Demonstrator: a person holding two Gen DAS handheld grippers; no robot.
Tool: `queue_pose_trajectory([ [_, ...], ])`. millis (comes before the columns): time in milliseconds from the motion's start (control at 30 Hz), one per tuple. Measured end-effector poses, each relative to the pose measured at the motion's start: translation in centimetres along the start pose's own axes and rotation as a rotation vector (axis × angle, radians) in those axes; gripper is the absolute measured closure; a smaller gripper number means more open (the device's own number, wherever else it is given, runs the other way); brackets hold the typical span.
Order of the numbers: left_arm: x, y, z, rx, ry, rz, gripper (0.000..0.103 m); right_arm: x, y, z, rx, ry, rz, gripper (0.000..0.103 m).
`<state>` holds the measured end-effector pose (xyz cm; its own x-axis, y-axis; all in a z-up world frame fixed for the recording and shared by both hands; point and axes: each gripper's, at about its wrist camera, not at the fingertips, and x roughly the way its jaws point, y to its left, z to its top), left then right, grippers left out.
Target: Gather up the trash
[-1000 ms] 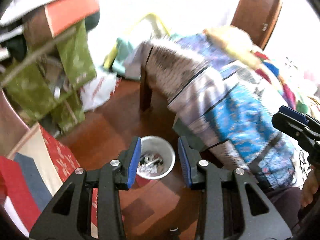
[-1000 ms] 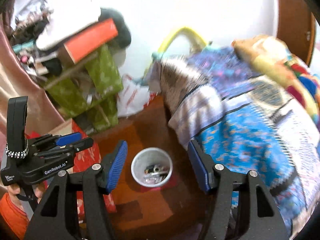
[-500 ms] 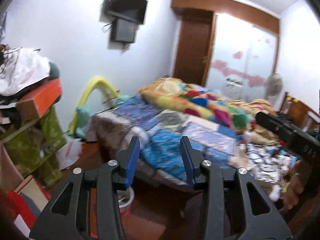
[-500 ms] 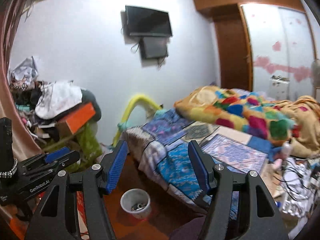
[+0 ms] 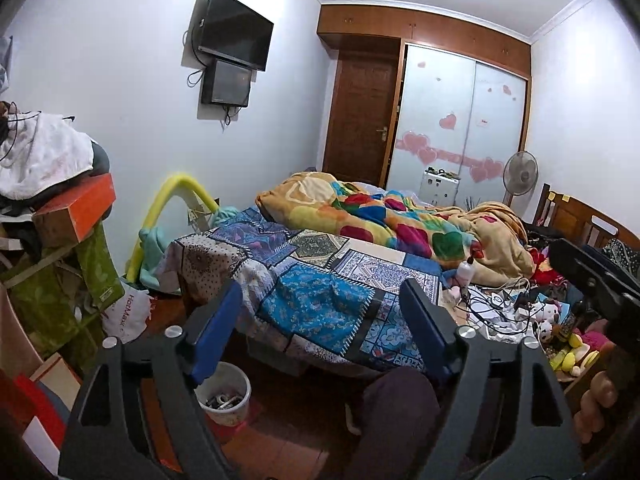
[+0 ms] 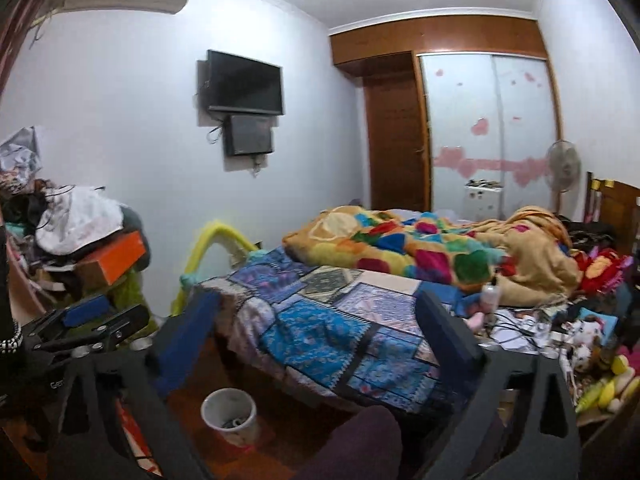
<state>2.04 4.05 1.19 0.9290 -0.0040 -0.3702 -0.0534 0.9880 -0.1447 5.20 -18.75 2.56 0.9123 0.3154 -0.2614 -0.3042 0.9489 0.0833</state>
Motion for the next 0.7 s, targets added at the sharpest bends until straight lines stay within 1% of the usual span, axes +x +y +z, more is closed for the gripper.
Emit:
queue_pose_trajectory([
  [33,-0.1,0.1,-0.1,0.0,-0.001,0.0,0.012,-0.1,0.1,0.0,0.005,-0.01,-0.03,0.0],
  [133,-0.7,0.0,-0.5,0.007,-0.014,0.007,0.01,-0.7,0.3,-0.2,-0.02,-0.029,-0.103,0.0],
  [200,-0.9,-0.2,-0.7,0.025,-0.012,0.013,0.01,-1.3,0.2,-0.8,-0.024,-0.031,-0.12,0.0],
  [400,-1.5,-0.9,-1.3,0.053,-0.017,0.024,0.008,-1.6,0.0,-1.1,-0.019,-0.01,-0.101,0.0],
  [700,-1.2,-0.5,-1.3,0.026,-0.008,0.025,0.007,-2.1,-0.1,-1.4,-0.016,-0.01,-0.083,0.0],
])
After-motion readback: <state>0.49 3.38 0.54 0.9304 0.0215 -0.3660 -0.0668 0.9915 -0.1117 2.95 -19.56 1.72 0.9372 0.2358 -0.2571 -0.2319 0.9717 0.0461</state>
